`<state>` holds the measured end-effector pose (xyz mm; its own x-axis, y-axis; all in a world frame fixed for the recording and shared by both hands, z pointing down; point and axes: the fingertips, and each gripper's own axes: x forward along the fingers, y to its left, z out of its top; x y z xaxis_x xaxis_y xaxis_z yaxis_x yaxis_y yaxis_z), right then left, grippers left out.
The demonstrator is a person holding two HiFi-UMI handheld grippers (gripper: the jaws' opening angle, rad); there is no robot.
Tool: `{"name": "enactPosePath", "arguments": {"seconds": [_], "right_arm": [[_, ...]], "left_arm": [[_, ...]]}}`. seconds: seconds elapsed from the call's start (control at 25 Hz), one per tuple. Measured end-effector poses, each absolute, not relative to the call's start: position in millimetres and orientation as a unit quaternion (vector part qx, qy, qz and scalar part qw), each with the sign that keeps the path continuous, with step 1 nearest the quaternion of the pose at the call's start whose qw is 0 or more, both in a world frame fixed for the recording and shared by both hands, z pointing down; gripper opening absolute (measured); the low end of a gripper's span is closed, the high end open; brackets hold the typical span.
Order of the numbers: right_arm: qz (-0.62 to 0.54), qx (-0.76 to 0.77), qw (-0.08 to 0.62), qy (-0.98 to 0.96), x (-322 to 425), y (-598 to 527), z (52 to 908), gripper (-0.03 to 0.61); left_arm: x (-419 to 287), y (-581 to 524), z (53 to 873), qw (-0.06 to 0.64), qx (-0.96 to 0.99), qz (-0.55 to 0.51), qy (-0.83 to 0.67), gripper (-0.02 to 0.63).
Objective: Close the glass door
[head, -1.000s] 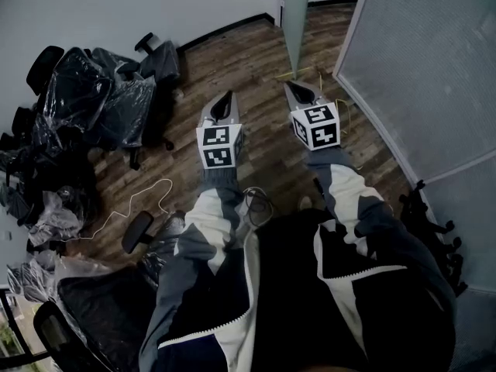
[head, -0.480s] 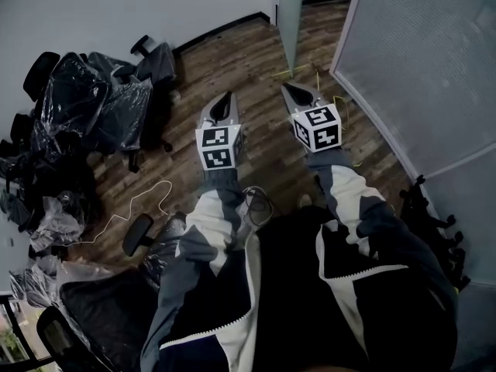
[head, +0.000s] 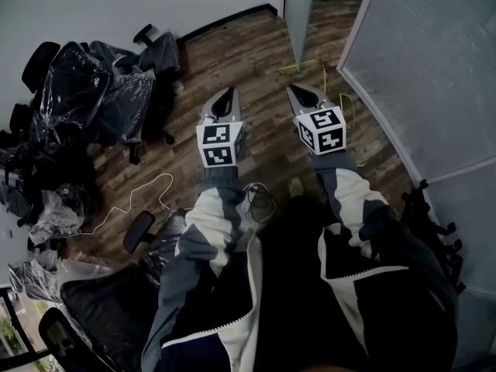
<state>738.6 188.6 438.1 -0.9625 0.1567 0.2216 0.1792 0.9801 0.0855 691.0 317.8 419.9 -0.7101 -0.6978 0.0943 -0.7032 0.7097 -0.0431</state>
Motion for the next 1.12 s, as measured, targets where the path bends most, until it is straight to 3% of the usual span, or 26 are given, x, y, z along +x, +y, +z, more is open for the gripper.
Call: {"name": "enactPosePath", "arguments": {"seconds": [0.72, 1.12], "right_arm": [[-0.023, -0.132, 0.112, -0.985, 495.6, 87.4, 456.1, 0.005], [-0.011, -0.148, 0.124, -0.981, 432.9, 29.5, 467.9, 0.005]], "left_arm": [[465.9, 211.5, 436.9, 0.083, 0.346, 0.048, -0.934, 0.003], [407.0, 151.7, 441.8, 0.09, 0.336, 0.046, -0.937, 0.003]]}}
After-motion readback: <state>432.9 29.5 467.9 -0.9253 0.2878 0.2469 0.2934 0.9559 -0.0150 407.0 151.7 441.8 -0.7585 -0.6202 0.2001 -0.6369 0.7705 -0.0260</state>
